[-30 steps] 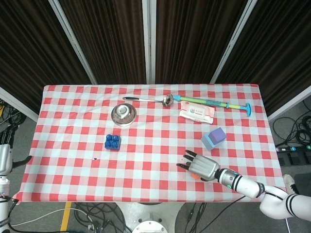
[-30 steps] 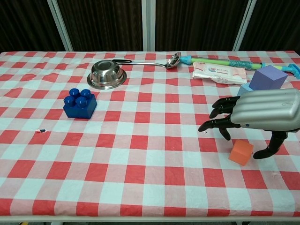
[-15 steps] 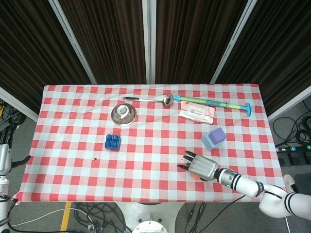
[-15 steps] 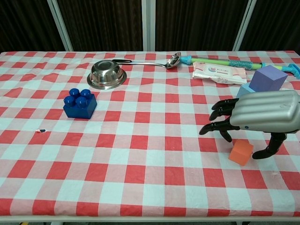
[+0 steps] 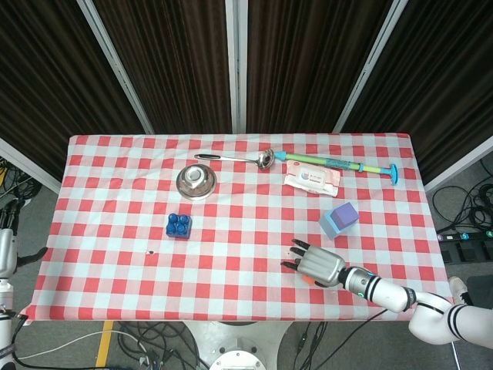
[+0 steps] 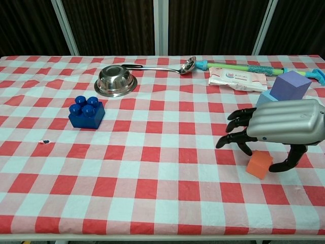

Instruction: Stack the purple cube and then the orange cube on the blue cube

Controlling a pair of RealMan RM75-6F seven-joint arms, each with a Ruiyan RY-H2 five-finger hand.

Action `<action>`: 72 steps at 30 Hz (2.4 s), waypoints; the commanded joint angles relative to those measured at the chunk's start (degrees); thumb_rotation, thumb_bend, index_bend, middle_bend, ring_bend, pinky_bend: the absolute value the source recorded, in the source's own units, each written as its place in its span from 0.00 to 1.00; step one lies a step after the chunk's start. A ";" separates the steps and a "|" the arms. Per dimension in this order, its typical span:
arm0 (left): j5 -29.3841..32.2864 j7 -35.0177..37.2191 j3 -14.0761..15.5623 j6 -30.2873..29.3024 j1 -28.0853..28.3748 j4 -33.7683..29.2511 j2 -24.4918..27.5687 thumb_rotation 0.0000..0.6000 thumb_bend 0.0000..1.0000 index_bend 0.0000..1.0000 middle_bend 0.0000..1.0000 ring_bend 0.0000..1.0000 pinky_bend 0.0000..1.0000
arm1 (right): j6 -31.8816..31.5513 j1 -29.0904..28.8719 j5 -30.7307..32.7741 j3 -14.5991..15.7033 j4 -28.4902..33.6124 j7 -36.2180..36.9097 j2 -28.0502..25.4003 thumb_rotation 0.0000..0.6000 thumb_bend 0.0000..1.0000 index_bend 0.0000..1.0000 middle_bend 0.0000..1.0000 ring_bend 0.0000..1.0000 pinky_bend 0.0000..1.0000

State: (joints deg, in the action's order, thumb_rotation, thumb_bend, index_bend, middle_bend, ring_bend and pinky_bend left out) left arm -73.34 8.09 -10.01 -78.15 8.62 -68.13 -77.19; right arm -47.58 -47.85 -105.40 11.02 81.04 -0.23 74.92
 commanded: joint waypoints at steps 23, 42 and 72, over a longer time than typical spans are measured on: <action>-0.13 0.10 -0.04 -0.11 -0.14 -0.12 0.14 1.00 0.07 0.14 0.17 0.14 0.28 | -6.36 -0.14 3.38 -4.85 5.18 0.83 -7.38 1.00 0.18 0.15 0.46 0.13 0.00; -0.72 0.38 0.46 0.51 0.08 -0.15 0.09 1.00 0.07 0.14 0.17 0.14 0.28 | -1.77 -2.33 16.68 -14.90 15.86 -0.04 -23.49 1.00 0.19 0.17 0.46 0.13 0.00; -0.47 -0.13 0.71 1.33 0.30 0.56 -0.46 1.00 0.07 0.14 0.17 0.14 0.28 | 3.25 1.08 17.12 -12.10 2.93 4.33 -18.57 1.00 0.19 0.17 0.46 0.13 0.00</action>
State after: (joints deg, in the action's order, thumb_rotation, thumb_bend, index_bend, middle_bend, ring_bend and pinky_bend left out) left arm -73.81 7.96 -9.30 -76.82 8.92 -67.57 -77.65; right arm -44.32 -46.84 -88.20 -1.14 84.07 4.01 56.26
